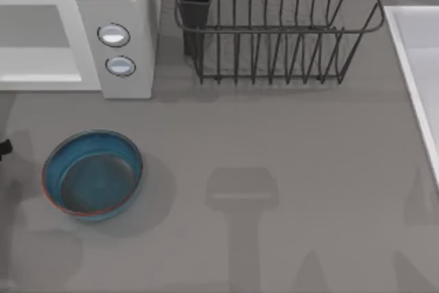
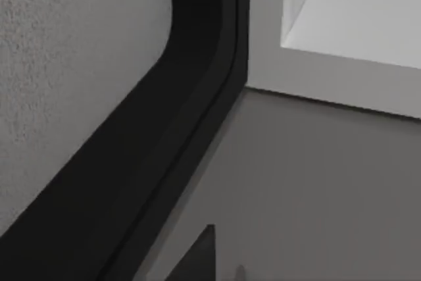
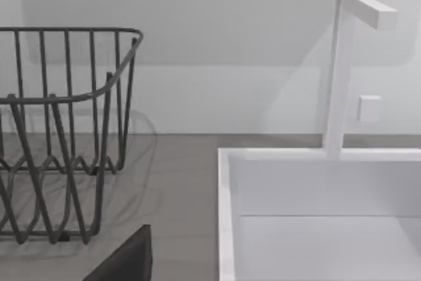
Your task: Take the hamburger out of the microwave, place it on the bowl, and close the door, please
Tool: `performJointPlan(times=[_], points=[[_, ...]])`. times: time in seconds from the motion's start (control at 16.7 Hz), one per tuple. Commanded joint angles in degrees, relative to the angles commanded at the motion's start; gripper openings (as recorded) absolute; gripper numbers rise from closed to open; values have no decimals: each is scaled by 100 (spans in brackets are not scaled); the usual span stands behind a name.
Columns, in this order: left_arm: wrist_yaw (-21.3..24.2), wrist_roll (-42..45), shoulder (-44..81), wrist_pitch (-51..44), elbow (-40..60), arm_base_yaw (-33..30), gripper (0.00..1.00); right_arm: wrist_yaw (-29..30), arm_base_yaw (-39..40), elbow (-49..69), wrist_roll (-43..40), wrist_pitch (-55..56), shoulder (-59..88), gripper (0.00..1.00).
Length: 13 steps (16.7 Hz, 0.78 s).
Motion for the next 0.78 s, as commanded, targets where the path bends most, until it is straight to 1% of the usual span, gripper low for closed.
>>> performJointPlan(times=[0.3, 0.42, 0.6, 0.78], points=[[-6, 9, -2, 2, -5, -25, 0, 0, 0, 0, 0, 0, 0, 100], [-8, 8, -202, -195, 17, -25, 0, 0, 0, 0, 0, 0, 0, 100], [-15, 9, -871, -890, 49, -24, 0, 0, 0, 0, 0, 0, 0, 100], [-26, 11, -1776, -1881, 95, -22, 0, 0, 0, 0, 0, 0, 0, 100]])
